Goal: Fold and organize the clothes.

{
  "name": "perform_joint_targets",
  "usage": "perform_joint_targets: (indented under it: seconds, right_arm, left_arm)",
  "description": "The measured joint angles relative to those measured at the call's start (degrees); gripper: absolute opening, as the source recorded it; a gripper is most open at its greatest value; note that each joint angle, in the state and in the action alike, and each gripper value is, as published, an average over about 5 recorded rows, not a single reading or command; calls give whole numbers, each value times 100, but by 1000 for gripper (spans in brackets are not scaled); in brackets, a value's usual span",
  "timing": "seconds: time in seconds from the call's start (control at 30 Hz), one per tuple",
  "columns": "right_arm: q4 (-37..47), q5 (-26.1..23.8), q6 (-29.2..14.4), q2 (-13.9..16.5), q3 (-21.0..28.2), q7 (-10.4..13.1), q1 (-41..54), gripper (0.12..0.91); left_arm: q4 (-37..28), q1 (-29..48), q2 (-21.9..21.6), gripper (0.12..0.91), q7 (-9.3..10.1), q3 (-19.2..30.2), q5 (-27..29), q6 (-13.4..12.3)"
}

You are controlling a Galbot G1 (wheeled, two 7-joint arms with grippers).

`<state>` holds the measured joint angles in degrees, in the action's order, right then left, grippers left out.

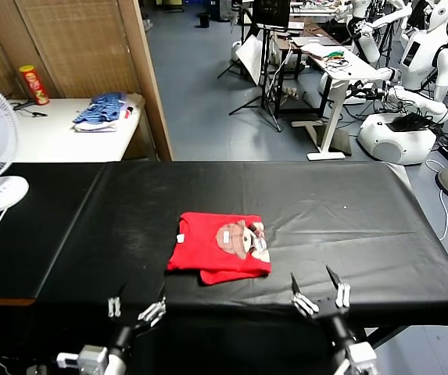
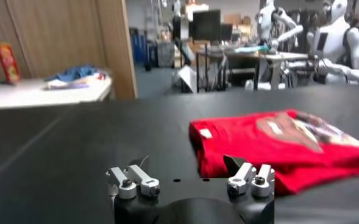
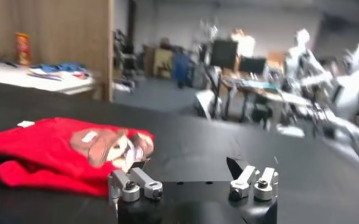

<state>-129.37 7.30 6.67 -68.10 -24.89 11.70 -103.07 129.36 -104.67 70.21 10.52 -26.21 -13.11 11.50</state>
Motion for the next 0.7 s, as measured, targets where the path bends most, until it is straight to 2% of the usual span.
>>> perform_joint_targets:
  seconds: [0.3, 0.7]
  right_arm:
    - [-776, 356, 622, -105, -114, 406, -1084, 798]
    - [-966, 366, 706, -114, -126, 413, -1335, 798]
  left_arm:
    - [303, -499, -36, 798, -25, -347, -241, 321]
    - [409, -713, -7, 798, -54, -548, -289, 361]
